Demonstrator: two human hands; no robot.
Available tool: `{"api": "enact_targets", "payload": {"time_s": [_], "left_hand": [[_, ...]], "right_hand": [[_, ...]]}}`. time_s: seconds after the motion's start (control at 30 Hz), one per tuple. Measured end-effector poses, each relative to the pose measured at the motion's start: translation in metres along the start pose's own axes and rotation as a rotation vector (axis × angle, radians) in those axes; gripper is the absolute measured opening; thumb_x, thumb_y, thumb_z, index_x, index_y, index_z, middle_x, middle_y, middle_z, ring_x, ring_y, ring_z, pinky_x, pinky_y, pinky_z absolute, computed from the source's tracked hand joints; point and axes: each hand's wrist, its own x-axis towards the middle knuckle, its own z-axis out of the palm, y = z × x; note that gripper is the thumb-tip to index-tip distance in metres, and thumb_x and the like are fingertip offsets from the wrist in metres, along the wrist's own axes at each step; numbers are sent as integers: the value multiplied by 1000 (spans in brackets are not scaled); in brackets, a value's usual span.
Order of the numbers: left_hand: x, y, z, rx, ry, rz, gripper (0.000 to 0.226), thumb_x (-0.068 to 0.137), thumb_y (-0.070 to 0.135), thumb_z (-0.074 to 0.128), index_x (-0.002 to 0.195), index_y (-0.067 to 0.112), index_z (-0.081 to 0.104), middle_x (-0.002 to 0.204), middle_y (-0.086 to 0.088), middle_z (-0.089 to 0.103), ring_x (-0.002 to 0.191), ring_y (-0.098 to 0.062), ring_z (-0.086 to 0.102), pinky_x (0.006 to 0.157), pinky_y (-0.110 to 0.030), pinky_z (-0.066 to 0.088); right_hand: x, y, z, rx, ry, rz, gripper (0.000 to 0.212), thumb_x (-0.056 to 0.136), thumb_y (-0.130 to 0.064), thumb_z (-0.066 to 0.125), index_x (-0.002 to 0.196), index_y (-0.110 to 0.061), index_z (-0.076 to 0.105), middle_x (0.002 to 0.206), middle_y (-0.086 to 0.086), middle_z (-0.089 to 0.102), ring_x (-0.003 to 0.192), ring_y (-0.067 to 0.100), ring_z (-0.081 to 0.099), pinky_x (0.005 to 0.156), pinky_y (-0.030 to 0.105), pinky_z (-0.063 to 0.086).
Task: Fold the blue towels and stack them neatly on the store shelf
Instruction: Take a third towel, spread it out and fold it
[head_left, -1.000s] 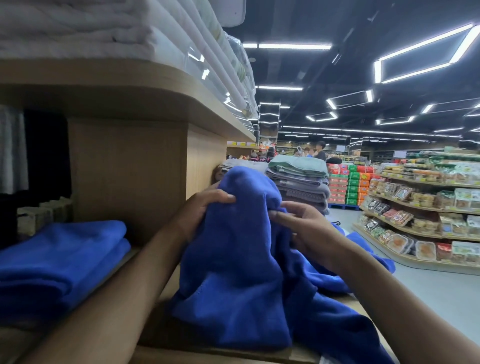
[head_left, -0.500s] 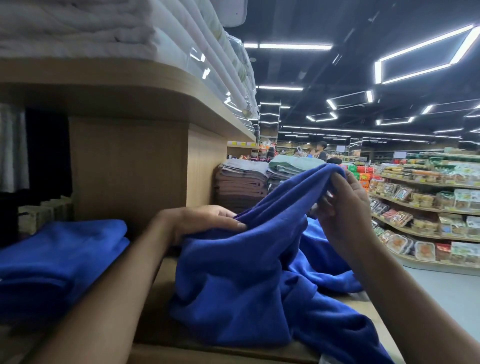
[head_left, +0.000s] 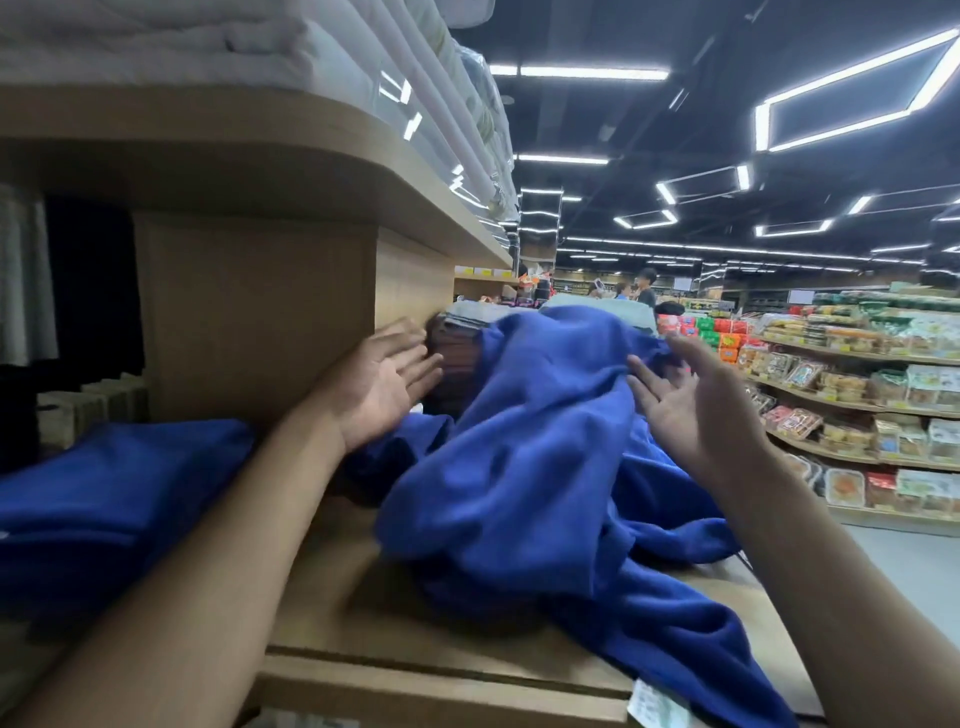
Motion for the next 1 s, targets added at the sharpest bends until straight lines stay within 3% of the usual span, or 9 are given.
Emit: {"api": "enact_targets", "payload": {"time_s": [0.1, 0.2, 0.3, 0.43, 0.57, 0.7, 0.77, 0.87, 1.0], "left_hand": [[6, -13, -6, 745, 116, 173, 22, 97, 5, 58, 108, 23, 64, 108, 0, 65, 93, -15, 64, 79, -33, 52], [5, -22, -6, 1249, 62, -31, 28, 96, 38, 63, 79, 17, 71, 69, 2, 67, 58, -14, 56, 54, -24, 44], [-2, -21, -4, 1425, 11, -426, 66, 76, 84, 53, 89, 22, 71, 82, 5, 72, 61, -13, 60, 65, -28, 43], [-12, -14, -10, 1537, -28, -543, 62, 74, 78, 65, 101, 21, 64, 90, 3, 66, 68, -14, 57, 63, -27, 39], [-15, -16, -6, 1078, -243, -396, 22, 82, 43, 75, 87, 22, 73, 92, -9, 67, 80, -20, 61, 75, -34, 48], [-9, -21, 8, 94, -433, -293, 35, 90, 22, 64, 124, 16, 68, 115, -11, 66, 105, -26, 61, 94, -40, 46], [-9, -24, 11, 51, -632, -279, 57, 92, 8, 49, 148, 22, 49, 133, -11, 57, 118, -29, 56, 101, -46, 40], [-10, -27, 8, 152, -821, -296, 81, 86, -7, 45, 155, 35, 33, 147, -14, 47, 127, -36, 51, 106, -51, 41], [-9, -31, 8, 428, -561, -302, 66, 89, 2, 63, 148, 26, 46, 145, -17, 55, 130, -38, 54, 115, -56, 37]], "right_hand": [[11, 11, -13, -935, 165, -182, 85, 89, -22, 72, 158, -19, 23, 150, 9, 43, 134, 24, 44, 112, 36, 35], [17, 17, -16, -1125, 75, -218, 86, 85, -24, 73, 157, -22, 26, 148, 13, 47, 134, 30, 47, 113, 42, 39], [16, 20, -19, -1297, 14, -144, 83, 87, -28, 71, 158, -25, 28, 154, 15, 39, 136, 34, 46, 113, 44, 40], [5, 15, -20, -1363, 161, -276, 75, 84, -25, 72, 151, -25, 38, 152, 13, 21, 114, 36, 57, 103, 36, 43], [-1, 14, -12, -1229, 249, -516, 71, 84, -22, 74, 148, -23, 42, 160, 6, 11, 125, 29, 52, 104, 40, 48], [-8, 16, -2, -1134, -14, -547, 20, 90, -28, 73, 108, -19, 73, 105, 4, 73, 87, 16, 70, 77, 34, 57], [-18, 24, 6, -1070, -314, -429, 20, 87, -45, 75, 94, -25, 73, 76, -3, 73, 65, 8, 64, 62, 24, 50], [-22, 45, 15, -1205, -536, -375, 27, 79, -48, 79, 95, -28, 72, 78, -6, 70, 58, 2, 51, 59, 21, 44], [-3, 41, 6, -1101, -255, -472, 14, 88, -13, 74, 84, -27, 72, 79, -5, 74, 71, 6, 64, 72, 38, 54]]}}
